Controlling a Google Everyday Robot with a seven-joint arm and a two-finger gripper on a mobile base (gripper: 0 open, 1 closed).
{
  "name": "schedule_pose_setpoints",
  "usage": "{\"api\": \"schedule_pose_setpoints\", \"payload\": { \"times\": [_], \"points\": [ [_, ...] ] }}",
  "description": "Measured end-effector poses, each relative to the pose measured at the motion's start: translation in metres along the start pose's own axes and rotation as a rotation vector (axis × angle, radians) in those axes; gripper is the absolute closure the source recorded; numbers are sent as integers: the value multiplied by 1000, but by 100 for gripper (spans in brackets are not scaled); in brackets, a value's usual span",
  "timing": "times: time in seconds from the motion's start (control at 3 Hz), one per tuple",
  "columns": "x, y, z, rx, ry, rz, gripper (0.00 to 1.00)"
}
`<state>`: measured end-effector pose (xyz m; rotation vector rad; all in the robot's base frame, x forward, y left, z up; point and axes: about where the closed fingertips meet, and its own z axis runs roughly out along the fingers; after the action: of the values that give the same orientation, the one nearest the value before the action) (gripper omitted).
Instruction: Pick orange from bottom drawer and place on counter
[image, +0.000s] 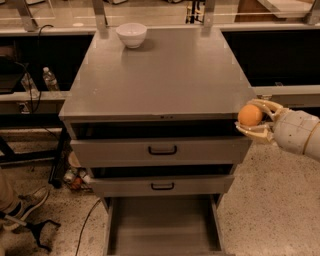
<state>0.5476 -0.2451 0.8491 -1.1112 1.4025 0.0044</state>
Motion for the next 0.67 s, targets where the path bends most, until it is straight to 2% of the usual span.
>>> {"api": "schedule_pose_setpoints", "payload": {
  "times": [0.33,0.67],
  "points": [
    [-28,-27,20,-48,12,32,100],
    [-34,-38,39,-110,36,95,100]
  ]
}}
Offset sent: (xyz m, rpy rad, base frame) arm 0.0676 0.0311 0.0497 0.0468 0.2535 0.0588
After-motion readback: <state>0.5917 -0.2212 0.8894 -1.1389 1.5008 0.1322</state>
